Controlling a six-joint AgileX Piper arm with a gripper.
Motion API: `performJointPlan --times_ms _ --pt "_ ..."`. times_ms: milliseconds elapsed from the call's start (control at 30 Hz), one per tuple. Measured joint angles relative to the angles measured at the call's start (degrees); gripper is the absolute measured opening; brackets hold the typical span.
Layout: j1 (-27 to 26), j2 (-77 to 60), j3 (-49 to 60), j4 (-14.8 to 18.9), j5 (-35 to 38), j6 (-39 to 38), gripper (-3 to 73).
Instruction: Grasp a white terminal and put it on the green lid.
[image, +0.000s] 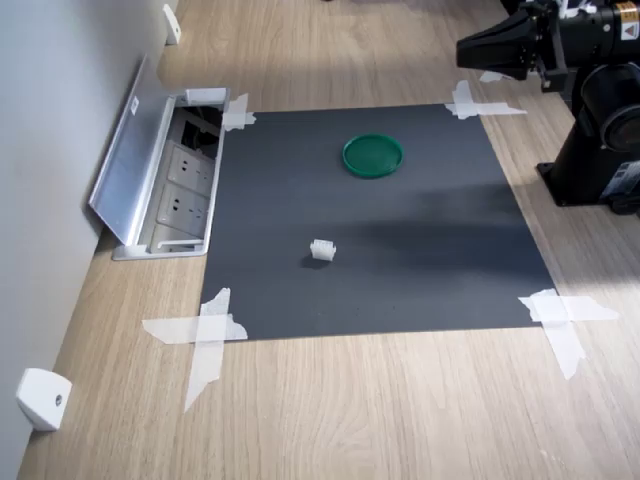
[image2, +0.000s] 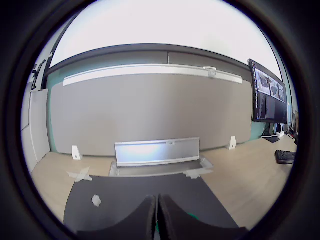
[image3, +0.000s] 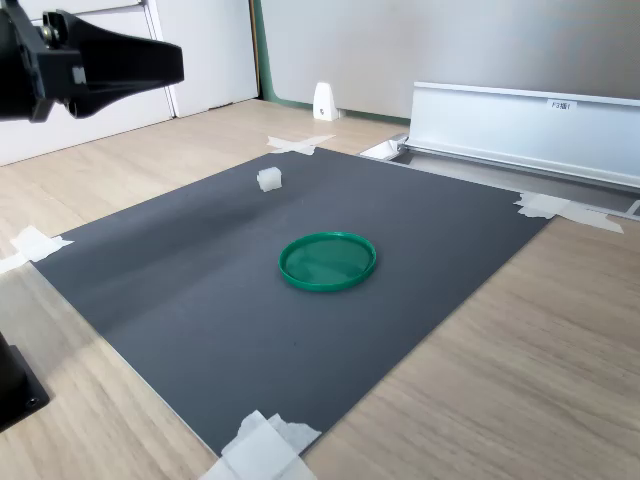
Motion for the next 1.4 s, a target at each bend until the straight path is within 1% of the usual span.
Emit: performJointPlan --times_ms 167,300,533,667,733,833,933,1000,1133,1233,1333,1400 --pt "0.0 8.67 -6.72 -0.31 5.56 0.0 -0.9" --pt "0.0 18.25 -13.9 -1.04 9.86 0.0 -0.9" --pt "0.0 37.37 -24.84 -5.54 16.86 0.0 -0.9" --pt "0.0 47.14 -30.53 -6.56 19.1 -0.06 -0.9" --pt "0.0 51.17 -33.13 -6.63 19.55 -1.39 -0.9" --pt "0.0 58.4 -37.54 -6.86 20.7 -6.33 -0.9" --pt "0.0 66.41 -42.07 -6.75 23.42 -10.68 -0.9" --pt "0.0 72.31 -44.98 -5.56 25.71 -12.73 -0.9" --pt "0.0 81.09 -50.69 -1.04 29.89 -16.38 -0.9" --pt "0.0 84.89 -54.05 3.87 31.93 -19.91 0.2" --pt "0.09 87.62 -56.92 7.61 34.64 -23.17 5.0" --pt "1.12 89.01 -58.3 8.41 36.14 -24.67 11.5"
